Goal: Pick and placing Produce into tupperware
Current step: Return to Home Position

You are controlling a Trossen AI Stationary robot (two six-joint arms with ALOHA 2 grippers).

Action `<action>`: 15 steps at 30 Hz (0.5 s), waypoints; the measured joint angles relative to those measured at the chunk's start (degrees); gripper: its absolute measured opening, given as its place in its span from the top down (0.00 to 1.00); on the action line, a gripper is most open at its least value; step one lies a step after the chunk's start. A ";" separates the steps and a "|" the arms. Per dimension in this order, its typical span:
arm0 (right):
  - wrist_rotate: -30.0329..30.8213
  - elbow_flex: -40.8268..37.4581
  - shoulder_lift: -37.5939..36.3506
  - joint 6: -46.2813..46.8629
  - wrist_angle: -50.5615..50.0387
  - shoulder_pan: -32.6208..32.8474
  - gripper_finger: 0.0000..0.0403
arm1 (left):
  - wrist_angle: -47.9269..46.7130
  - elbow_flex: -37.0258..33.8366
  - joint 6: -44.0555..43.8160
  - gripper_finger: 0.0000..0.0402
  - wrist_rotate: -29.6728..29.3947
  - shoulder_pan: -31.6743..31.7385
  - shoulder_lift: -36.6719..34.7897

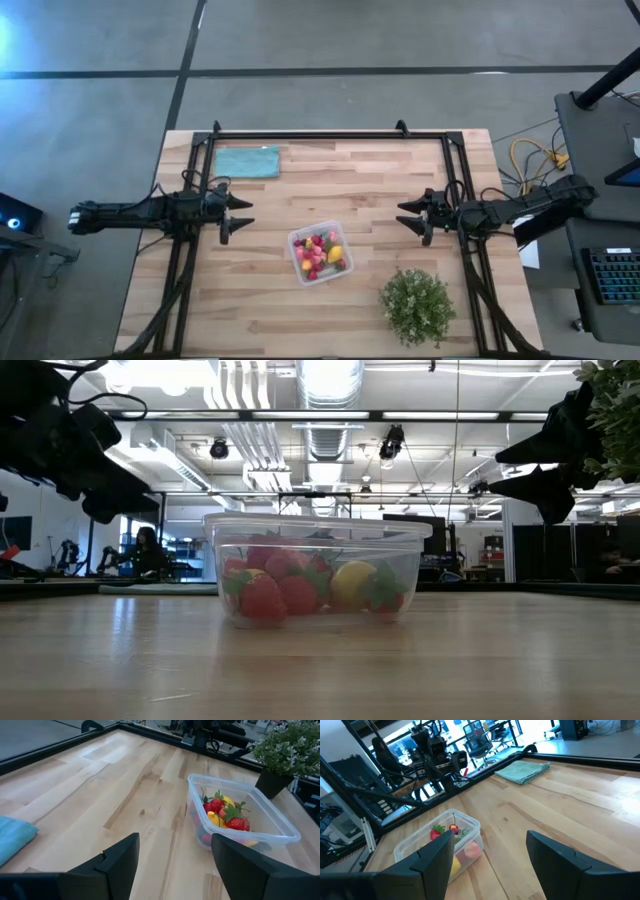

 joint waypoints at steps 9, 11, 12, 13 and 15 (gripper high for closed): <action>0.00 0.00 0.00 0.00 0.00 0.00 0.40 | 0.05 0.00 0.00 0.42 -0.01 0.00 0.81; 0.00 0.00 0.00 0.00 0.00 0.01 0.40 | 0.05 0.00 0.00 0.42 -0.01 0.00 0.87; 0.00 0.00 0.00 0.00 0.00 0.01 0.40 | 0.05 0.00 0.00 0.42 -0.01 0.00 0.86; 0.00 0.00 0.00 0.00 0.00 0.02 0.40 | 0.05 0.00 0.00 0.42 -0.01 0.00 0.87; 0.00 0.00 0.00 0.00 0.00 0.01 0.40 | 0.02 0.00 0.00 0.42 -0.01 0.00 0.81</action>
